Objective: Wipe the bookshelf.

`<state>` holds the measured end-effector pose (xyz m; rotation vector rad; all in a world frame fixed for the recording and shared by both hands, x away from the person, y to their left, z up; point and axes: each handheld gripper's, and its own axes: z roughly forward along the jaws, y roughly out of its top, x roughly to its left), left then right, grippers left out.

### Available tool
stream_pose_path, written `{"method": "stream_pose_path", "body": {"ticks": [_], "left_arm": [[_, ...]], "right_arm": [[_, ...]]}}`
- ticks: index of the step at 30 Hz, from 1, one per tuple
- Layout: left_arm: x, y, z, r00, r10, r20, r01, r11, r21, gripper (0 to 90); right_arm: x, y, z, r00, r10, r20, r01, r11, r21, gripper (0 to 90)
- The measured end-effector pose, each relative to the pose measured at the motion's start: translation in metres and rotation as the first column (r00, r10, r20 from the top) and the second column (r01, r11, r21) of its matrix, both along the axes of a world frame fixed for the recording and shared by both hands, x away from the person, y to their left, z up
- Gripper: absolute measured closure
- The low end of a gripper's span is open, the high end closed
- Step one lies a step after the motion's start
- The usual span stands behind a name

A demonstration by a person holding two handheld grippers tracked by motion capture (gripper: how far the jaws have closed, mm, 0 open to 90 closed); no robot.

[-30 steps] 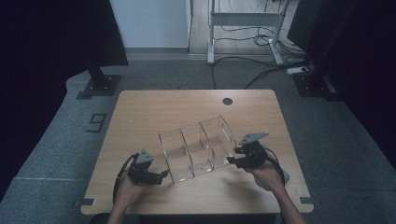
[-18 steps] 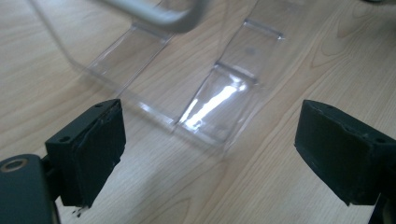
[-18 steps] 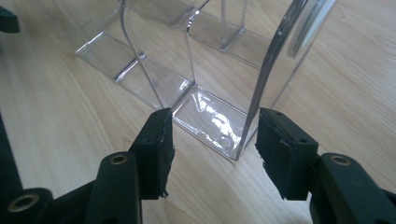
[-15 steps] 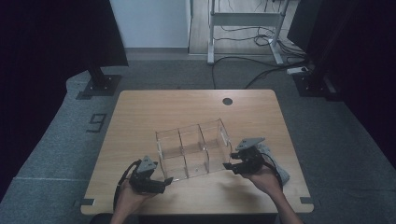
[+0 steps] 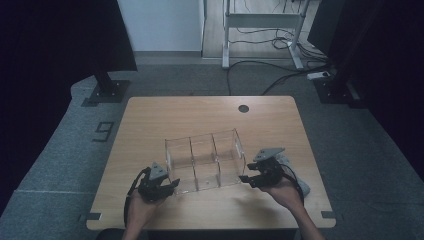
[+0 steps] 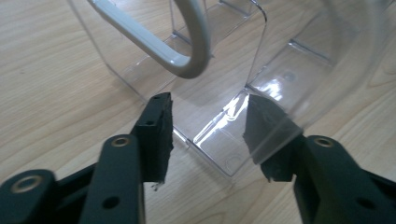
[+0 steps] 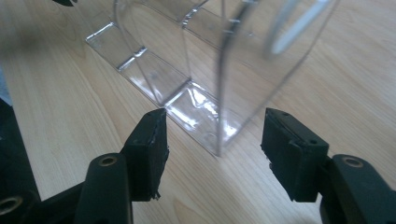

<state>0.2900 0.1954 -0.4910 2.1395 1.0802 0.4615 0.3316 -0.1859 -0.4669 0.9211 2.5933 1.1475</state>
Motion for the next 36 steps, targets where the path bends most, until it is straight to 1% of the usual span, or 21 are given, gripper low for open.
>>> {"method": "stream_pose_path", "body": {"ticks": [5,8,11,15,20,24,27,29,31,36], "left_arm": [[0.005,0.008,0.001,0.9994,0.033,-0.003,-0.033,0.9994,0.001,60.9],[0.008,0.012,0.001,0.9987,0.051,-0.001,-0.051,0.9986,0.009,65.2],[0.011,0.017,0.002,0.9976,0.069,0.000,-0.069,0.9975,0.014,69.2],[0.015,0.023,0.002,0.9961,0.088,-0.001,-0.088,0.9959,0.021,73.5],[0.020,0.029,0.003,0.9941,0.108,-0.001,-0.108,0.9939,0.023,77.8],[0.023,0.033,0.003,0.9926,0.121,-0.003,-0.121,0.9923,0.028,80.3],[0.024,0.036,0.003,0.9915,0.130,-0.004,-0.130,0.9912,0.028,82.0],[0.025,0.038,0.003,0.9909,0.134,-0.005,-0.134,0.9906,0.027,83.1],[0.026,0.041,0.003,0.9904,0.138,-0.007,-0.138,0.9900,0.028,84.0],[0.028,0.046,0.004,0.9899,0.142,-0.008,-0.141,0.9896,0.028,85.7]], "right_arm": [[0.000,-0.012,0.005,0.9996,-0.025,0.010,0.026,1.000,-0.008,37.9],[0.001,-0.019,0.008,0.9986,-0.049,0.020,0.050,0.999,-0.006,36.6],[0.002,-0.027,0.013,0.9969,-0.075,0.025,0.075,0.997,-0.015,34.1],[0.004,-0.037,0.017,0.9929,-0.115,0.032,0.115,0.993,-0.018,31.0],[0.006,-0.053,0.021,0.9858,-0.163,0.043,0.164,0.986,-0.036,28.5],[0.006,-0.066,0.020,0.9773,-0.208,0.043,0.210,0.976,-0.063,27.1],[0.007,-0.076,0.017,0.9686,-0.245,0.044,0.248,0.965,-0.088,27.0],[0.006,-0.083,0.014,0.9620,-0.269,0.045,0.273,0.956,-0.111,27.0],[0.006,-0.090,0.010,0.9554,-0.292,0.044,0.295,0.948,-0.120,27.0],[0.007,-0.101,-0.003,0.9439,-0.329,0.025,0.329,0.934,-0.139,27.0]]}}
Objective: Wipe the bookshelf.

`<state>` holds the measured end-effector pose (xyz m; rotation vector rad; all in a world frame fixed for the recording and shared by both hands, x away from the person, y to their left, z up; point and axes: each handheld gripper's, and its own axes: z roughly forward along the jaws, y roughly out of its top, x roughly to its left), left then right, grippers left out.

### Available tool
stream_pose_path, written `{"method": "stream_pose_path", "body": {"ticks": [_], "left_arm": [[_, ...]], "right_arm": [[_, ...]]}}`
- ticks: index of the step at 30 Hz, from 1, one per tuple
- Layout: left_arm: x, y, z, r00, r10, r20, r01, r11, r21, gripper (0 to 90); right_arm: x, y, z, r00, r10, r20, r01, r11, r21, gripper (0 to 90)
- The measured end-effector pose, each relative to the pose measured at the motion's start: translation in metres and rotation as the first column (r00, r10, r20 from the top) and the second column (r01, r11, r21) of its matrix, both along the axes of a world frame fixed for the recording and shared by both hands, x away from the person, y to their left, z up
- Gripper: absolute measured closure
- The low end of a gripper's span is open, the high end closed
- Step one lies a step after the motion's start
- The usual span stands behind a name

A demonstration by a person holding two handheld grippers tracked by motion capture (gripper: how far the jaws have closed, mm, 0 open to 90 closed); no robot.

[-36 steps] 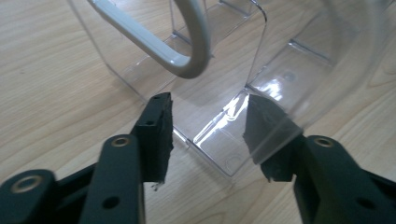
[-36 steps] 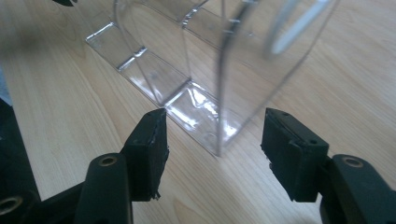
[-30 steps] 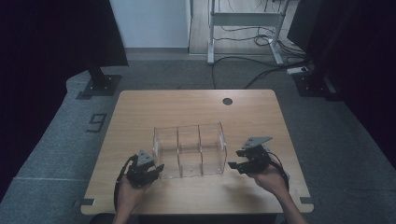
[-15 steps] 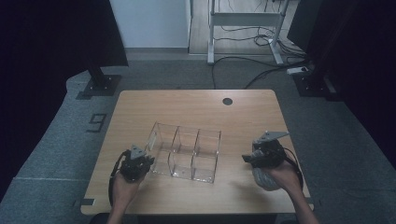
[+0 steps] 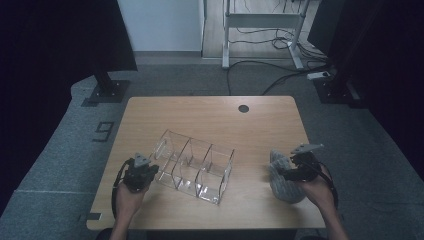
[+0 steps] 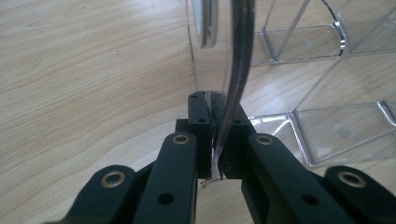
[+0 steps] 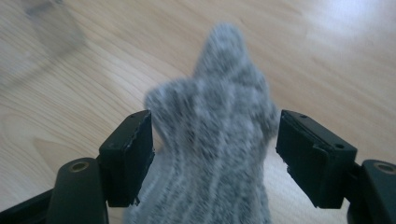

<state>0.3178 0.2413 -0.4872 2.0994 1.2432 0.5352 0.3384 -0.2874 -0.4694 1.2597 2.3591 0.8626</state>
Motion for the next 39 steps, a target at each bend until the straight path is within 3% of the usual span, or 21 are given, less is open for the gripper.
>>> {"method": "stream_pose_path", "body": {"ticks": [8,11,17,22,26,30,33,39], "left_arm": [[0.001,0.009,0.000,1.0000,-0.007,-0.001,0.007,1.0000,-0.006,86.6],[0.001,0.010,0.000,1.0000,-0.008,-0.001,0.008,0.9999,-0.011,86.6],[0.001,0.011,-0.001,0.9999,-0.010,0.004,0.010,0.9998,-0.020,85.9],[0.001,0.014,0.003,0.9998,-0.009,0.019,0.010,0.9977,-0.067,81.0],[0.001,0.014,0.002,0.9998,-0.004,0.020,0.005,0.9978,-0.066,79.4],[0.002,0.012,0.003,0.9995,-0.013,0.027,0.015,0.9986,-0.051,83.8],[0.001,0.010,0.003,0.9993,-0.014,0.034,0.014,0.9995,-0.029,85.6],[0.002,0.011,0.003,0.9993,-0.014,0.034,0.015,0.9994,-0.031,85.9]], "right_arm": [[0.004,-0.005,-0.034,0.9975,-0.023,-0.067,0.023,1.000,-0.010,30.3],[0.004,-0.005,-0.046,0.9958,-0.029,-0.087,0.026,0.999,-0.040,38.3],[0.002,-0.006,-0.052,0.9946,-0.028,-0.100,0.027,1.000,-0.015,57.4],[-0.001,-0.008,-0.050,0.9945,-0.033,-0.099,0.032,0.999,-0.004,62.8],[-0.003,-0.009,-0.045,0.9958,-0.034,-0.085,0.034,0.999,0.005,63.3],[-0.006,-0.009,-0.033,0.9982,-0.023,-0.055,0.026,0.999,0.037,63.3],[-0.008,-0.003,-0.021,0.9996,-0.001,-0.029,0.003,0.998,0.069,63.3],[-0.011,0.023,-0.005,0.9967,0.081,0.011,-0.082,0.990,0.118,63.1]]}}
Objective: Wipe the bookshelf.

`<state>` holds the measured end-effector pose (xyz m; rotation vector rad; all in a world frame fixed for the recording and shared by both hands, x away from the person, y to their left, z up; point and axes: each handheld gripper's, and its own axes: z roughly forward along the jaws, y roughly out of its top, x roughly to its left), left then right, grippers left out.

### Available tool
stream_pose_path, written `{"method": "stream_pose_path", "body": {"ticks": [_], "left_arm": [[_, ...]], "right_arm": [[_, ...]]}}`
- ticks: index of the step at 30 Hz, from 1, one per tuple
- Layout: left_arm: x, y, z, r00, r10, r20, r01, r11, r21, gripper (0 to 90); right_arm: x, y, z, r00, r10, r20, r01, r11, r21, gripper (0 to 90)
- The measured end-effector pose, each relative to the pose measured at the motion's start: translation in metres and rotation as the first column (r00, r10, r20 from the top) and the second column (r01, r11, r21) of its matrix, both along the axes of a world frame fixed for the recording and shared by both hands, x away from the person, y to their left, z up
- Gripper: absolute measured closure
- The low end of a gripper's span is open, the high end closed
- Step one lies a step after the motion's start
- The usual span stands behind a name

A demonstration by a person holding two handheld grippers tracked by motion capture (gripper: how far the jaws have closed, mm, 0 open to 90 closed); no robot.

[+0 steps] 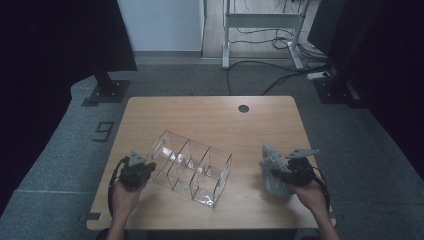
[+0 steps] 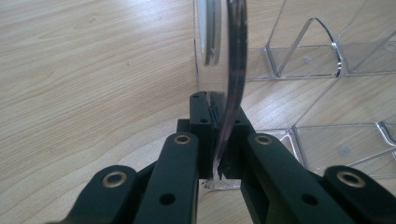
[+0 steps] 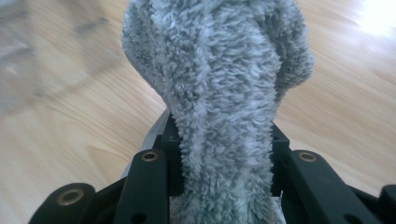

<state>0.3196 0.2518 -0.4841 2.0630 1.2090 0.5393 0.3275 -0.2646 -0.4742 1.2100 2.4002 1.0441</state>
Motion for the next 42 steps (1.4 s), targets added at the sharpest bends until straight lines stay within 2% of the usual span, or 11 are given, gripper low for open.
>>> {"method": "stream_pose_path", "body": {"ticks": [8,14,18,33,42], "left_arm": [[0.000,0.001,0.000,1.0000,-0.009,0.001,0.009,0.9999,-0.007,85.3],[0.001,0.001,0.000,1.0000,-0.007,-0.002,0.007,1.0000,-0.001,85.3],[0.001,0.001,0.000,1.0000,-0.007,-0.005,0.007,0.9999,-0.011,85.5],[0.001,-0.002,0.001,1.0000,0.002,-0.007,-0.002,1.0000,0.007,86.5],[0.000,-0.007,0.001,0.9993,0.035,-0.009,-0.035,0.9989,0.030,87.3]], "right_arm": [[0.001,0.046,0.015,0.9925,0.118,0.033,-0.118,0.993,0.022,63.0],[0.006,0.070,0.021,0.9867,0.154,0.052,-0.155,0.988,0.023,63.0],[0.011,0.083,0.023,0.9842,0.167,0.060,-0.168,0.986,0.013,62.8],[0.014,0.109,0.021,0.9741,0.215,0.070,-0.216,0.976,-0.001,64.3],[0.004,0.114,0.023,0.9675,0.240,0.079,-0.241,0.971,0.001,64.3]]}}
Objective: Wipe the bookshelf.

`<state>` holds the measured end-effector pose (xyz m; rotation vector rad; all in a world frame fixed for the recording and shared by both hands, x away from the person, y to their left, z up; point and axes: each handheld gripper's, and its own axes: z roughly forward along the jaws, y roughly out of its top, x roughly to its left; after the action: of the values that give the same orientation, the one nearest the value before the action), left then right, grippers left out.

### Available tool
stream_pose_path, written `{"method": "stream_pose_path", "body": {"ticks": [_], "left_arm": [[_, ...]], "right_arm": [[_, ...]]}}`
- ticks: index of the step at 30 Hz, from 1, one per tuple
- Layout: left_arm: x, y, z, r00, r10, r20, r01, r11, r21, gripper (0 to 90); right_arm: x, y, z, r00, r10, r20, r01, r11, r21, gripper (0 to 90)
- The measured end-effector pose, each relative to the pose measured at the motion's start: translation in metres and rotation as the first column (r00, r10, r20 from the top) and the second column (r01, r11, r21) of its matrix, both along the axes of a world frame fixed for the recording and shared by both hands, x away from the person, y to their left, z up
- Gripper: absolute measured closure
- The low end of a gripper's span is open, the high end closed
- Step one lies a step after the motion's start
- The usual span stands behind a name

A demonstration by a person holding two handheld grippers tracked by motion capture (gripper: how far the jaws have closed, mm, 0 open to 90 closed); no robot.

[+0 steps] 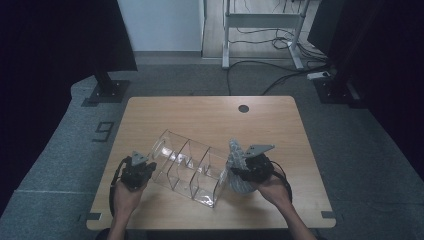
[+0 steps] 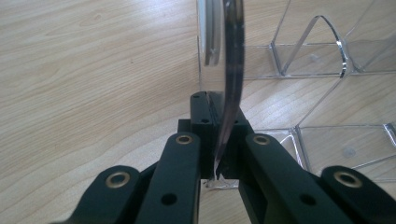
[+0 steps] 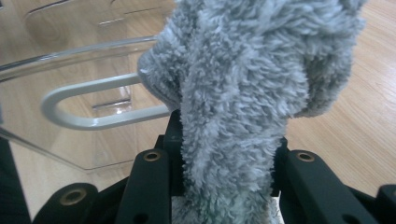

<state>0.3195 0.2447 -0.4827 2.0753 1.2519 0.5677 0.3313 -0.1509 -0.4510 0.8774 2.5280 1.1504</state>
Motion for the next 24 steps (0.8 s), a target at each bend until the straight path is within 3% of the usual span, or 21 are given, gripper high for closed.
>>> {"method": "stream_pose_path", "body": {"ticks": [10,24], "left_arm": [[-0.001,-0.002,0.001,0.9997,0.023,-0.007,-0.023,0.9997,0.010,87.3],[-0.001,-0.003,0.001,0.9995,0.028,-0.012,-0.028,0.9996,0.009,87.3]], "right_arm": [[-0.014,0.002,0.002,0.9997,0.023,0.000,-0.023,1.000,0.019,64.5],[-0.045,0.015,0.005,0.9944,0.106,-0.001,-0.106,0.994,0.030,64.5]]}}
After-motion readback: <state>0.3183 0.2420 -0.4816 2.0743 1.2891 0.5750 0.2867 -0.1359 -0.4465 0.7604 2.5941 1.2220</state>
